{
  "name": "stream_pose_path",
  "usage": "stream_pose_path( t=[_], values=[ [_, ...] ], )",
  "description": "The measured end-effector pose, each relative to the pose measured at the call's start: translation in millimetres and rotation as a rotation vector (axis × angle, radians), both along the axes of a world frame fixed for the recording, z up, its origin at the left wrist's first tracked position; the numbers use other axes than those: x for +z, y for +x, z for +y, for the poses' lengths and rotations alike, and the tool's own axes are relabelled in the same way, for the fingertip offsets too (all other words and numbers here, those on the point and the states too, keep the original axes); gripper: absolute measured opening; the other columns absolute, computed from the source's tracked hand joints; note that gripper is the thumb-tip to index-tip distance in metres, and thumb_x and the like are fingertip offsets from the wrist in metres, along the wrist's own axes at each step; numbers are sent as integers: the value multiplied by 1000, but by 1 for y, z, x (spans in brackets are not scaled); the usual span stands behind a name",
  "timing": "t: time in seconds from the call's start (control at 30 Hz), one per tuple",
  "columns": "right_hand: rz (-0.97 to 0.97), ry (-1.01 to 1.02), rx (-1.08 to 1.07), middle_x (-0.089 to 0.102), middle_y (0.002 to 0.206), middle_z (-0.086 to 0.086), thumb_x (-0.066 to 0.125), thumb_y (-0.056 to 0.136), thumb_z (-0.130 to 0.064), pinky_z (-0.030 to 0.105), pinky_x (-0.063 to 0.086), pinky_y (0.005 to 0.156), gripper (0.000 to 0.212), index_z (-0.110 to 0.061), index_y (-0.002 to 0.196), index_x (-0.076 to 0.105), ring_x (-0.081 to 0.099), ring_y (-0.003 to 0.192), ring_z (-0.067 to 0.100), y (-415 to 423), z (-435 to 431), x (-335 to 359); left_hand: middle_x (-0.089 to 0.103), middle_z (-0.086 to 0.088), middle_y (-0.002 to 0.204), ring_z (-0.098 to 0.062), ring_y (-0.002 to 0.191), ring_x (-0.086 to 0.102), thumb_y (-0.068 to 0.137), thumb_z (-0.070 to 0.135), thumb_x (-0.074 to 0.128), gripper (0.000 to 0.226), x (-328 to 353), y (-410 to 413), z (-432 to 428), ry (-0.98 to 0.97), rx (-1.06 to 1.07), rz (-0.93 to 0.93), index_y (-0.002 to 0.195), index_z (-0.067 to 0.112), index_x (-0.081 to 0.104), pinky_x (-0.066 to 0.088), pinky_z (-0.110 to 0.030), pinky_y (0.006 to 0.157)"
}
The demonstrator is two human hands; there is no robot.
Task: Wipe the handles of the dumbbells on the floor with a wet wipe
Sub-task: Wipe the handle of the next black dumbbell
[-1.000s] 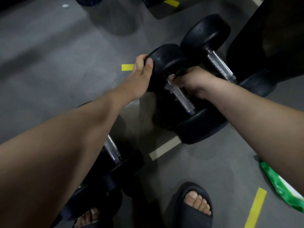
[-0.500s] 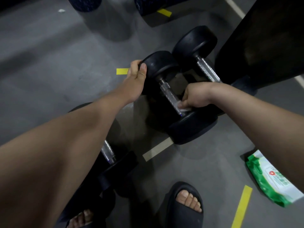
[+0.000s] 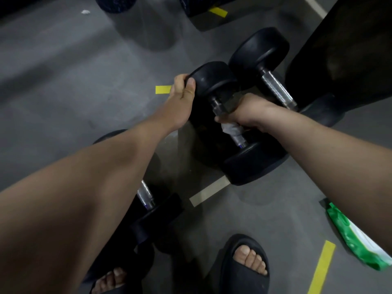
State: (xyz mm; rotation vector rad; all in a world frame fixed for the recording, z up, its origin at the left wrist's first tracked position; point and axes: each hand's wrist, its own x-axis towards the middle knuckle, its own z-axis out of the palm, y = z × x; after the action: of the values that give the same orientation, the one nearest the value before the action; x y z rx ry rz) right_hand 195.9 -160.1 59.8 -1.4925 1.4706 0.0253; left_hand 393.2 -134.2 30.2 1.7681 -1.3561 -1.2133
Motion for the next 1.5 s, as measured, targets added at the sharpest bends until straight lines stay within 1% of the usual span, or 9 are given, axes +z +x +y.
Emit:
stream_pose_path(
  t=[0.17, 0.3, 0.37, 0.57, 0.67, 0.83, 1.13, 1.23, 1.5],
  values=[
    [-161, 40, -158, 54, 46, -7, 81, 85, -26, 26, 39, 48, 33, -20, 66, 56, 49, 40, 11, -1, 6, 2, 48, -9, 129, -20, 113, 49, 105, 53, 26, 29, 2, -2, 0, 25, 31, -31, 122, 33, 38, 40, -46, 107],
    [-145, 205, -243, 65, 71, -2, 66, 96, -35, 24, 52, 61, 18, -19, 88, 65, 63, 61, 12, -13, 5, 19, 44, -7, 134, -20, 117, 50, 105, 51, 37, 36, 7, -17, 8, 63, 274, -14, 126, 21, 40, 37, -34, 104],
    [-101, 223, -228, 66, 79, 2, 61, 94, -19, 27, 55, 68, 5, -17, 90, 64, 65, 71, 16, -20, 5, 27, 42, -7, 135, -16, 109, 50, 105, 47, 42, 35, 12, -24, 15, 56, 370, 22, 126, 19, 38, 37, -30, 94],
    [145, -66, 2, 74, 81, 5, 73, 76, -6, 33, 59, 64, 22, -22, 90, 70, 70, 64, 22, -19, 15, 32, 43, -1, 117, -13, 91, 51, 91, 22, 59, 26, 23, -38, 44, -74, 600, -54, 105, 19, 38, 42, -23, 80],
    [124, -206, 26, 73, 84, -2, 79, 75, -21, 27, 55, 65, 18, -24, 90, 69, 67, 68, 15, -18, 20, 32, 52, 2, 98, -2, 78, 50, 86, 10, 59, 20, 22, -53, 62, -183, 449, -88, 99, 20, 48, 38, -16, 68],
    [112, -280, 225, 68, 89, -8, 74, 87, -23, 24, 47, 73, 14, -23, 101, 70, 63, 84, 12, -29, 22, 38, 59, -3, 106, -11, 93, 58, 88, 15, 65, 23, 6, -76, 77, -176, 87, -71, 111, 19, 62, 50, -25, 83],
    [168, -283, 206, 69, 95, -15, 63, 89, -16, 17, 42, 79, 23, -28, 101, 78, 61, 92, 4, -60, 37, 32, 70, 6, 86, -11, 83, 66, 89, 21, 69, 9, -2, -98, 81, 99, 379, 187, 87, 25, 62, 55, -30, 78],
    [147, -366, 183, 71, 98, -10, 59, 89, -15, 20, 44, 82, 24, -23, 101, 78, 63, 95, 8, -62, 42, 29, 73, 6, 83, -10, 81, 70, 86, 42, 74, 19, 2, -106, 80, 153, 418, 293, 88, 24, 67, 59, -32, 78],
    [21, -490, 4, 71, 86, -8, 55, 92, -15, 5, 40, 65, 22, -23, 99, 74, 60, 74, 4, -70, 58, 21, 57, 11, 68, 1, 61, 52, 89, 22, 75, 22, -5, -104, 77, 47, 258, 65, 78, 21, 56, 46, -21, 63]
  ],
)
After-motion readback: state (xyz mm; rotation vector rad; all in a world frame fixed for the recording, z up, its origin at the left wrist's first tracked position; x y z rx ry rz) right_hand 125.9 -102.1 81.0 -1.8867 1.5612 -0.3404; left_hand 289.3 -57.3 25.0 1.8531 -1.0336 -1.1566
